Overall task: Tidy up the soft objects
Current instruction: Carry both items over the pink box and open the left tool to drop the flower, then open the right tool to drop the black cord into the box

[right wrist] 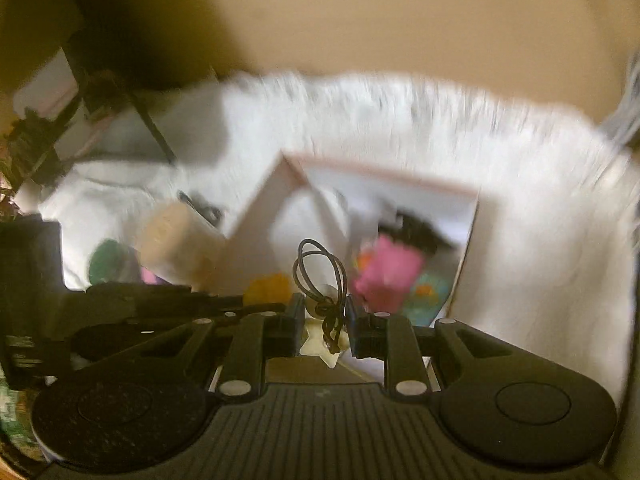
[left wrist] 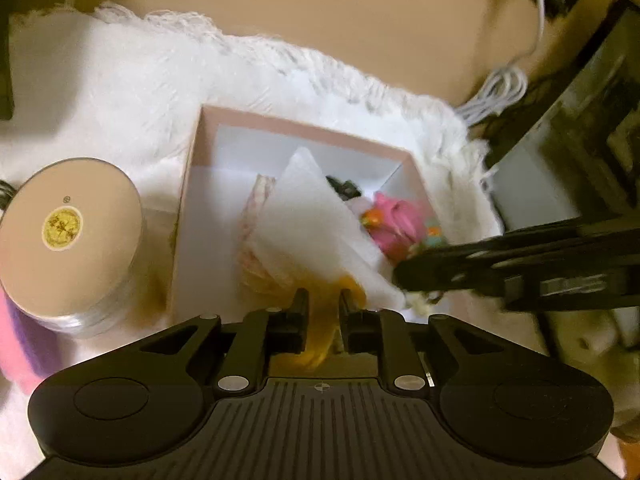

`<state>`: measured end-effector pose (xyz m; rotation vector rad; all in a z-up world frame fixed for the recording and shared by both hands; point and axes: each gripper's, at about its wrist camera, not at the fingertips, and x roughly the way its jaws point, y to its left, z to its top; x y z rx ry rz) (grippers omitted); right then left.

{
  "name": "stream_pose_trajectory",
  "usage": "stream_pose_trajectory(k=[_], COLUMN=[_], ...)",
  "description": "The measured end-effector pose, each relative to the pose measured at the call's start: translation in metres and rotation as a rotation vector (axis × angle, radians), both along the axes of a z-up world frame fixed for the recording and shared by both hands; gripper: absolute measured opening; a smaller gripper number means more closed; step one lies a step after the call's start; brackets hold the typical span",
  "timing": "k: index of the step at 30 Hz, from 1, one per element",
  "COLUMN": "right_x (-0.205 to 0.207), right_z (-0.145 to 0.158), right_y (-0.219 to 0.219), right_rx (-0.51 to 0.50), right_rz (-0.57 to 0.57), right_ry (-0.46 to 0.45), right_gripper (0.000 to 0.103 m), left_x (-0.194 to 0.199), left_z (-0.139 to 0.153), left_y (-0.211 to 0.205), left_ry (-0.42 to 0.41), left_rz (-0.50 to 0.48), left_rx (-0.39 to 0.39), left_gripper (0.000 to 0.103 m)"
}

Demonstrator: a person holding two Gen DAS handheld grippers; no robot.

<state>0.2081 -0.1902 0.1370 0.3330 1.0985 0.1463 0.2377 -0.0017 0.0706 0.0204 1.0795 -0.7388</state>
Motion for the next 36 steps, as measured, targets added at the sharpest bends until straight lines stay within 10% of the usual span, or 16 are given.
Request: stream_pose_trajectory(k=[3, 12, 17, 36], right_x=[0.014, 0.035, 0.015, -0.046], right_z=[-0.036, -0.049, -0.028, 0.082], right_y=[0.003, 0.015, 0.013, 0.108], right_rx=[-0.008, -0.056, -0.038, -0.146], right_rz=[0.003, 0.013, -0.036, -0.195], right_ry=[0.073, 0.067, 0.015, -0.29], right_gripper=[0.021, 0.025, 0.054, 0.068], left_x=[-0.01, -0.017, -0.02, -0.031], left_z=[0.009, 0.04, 0.049, 0.088], left_y=[0.008, 0.042, 0.041, 0.113], left_ry=[-0.097, -0.117, -0.177, -0.291], left_rz=[0.051, 0.197, 0.197, 0.079], left_rx=[0.077, -0.044, 0.0, 0.032], left_gripper=[0.02, 0.02, 0.02, 0.02])
